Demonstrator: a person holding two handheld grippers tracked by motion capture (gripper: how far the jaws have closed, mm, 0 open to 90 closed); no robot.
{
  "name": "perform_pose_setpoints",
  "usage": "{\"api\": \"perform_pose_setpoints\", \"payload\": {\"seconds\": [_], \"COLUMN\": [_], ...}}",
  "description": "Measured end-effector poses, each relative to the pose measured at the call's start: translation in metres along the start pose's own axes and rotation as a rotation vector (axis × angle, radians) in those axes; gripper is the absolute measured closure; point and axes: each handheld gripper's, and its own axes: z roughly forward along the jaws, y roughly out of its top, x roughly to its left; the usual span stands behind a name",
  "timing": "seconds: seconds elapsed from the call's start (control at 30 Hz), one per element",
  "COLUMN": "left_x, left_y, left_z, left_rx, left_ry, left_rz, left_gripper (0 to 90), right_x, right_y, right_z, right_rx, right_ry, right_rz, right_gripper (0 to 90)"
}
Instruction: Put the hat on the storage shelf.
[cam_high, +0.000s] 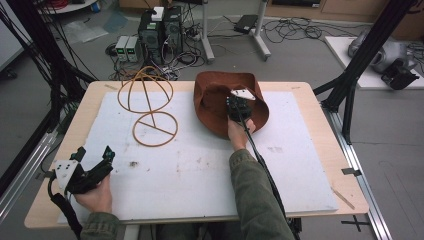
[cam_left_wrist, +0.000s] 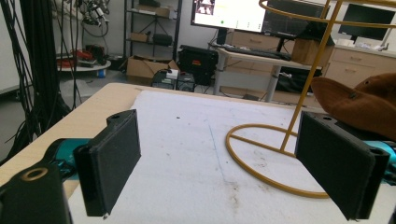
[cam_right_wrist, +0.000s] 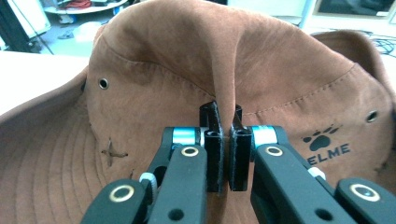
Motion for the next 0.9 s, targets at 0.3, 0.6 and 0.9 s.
{"api": "perform_pose_setpoints", "payload": {"seconds": [0.3,0.6,0.9], "left_x": [-0.001,0.001,0.001], "left_y": [0.0,0.001,0.001], "left_z": [-0.001,-0.002,-0.002], "left_rx": [-0.001,-0.004,-0.006], "left_ry": [-0.007,-0.004,-0.006], "left_rz": [-0.006,-0.021,-0.027], "left_gripper": [14.6,14.6,14.6], "right_x": [-0.009,-0.014,-0.009], "right_y": [0.014,0.028,0.035], "right_z": [-0.023,-0.048,-0.066], "right_rx": [-0.121,-0.269,-0.372], "right_ry": [-0.01,-0.014,0.009], "right_rz": [0.04,0.023,-0.022], "right_gripper": [88.0,87.9,87.8]}}
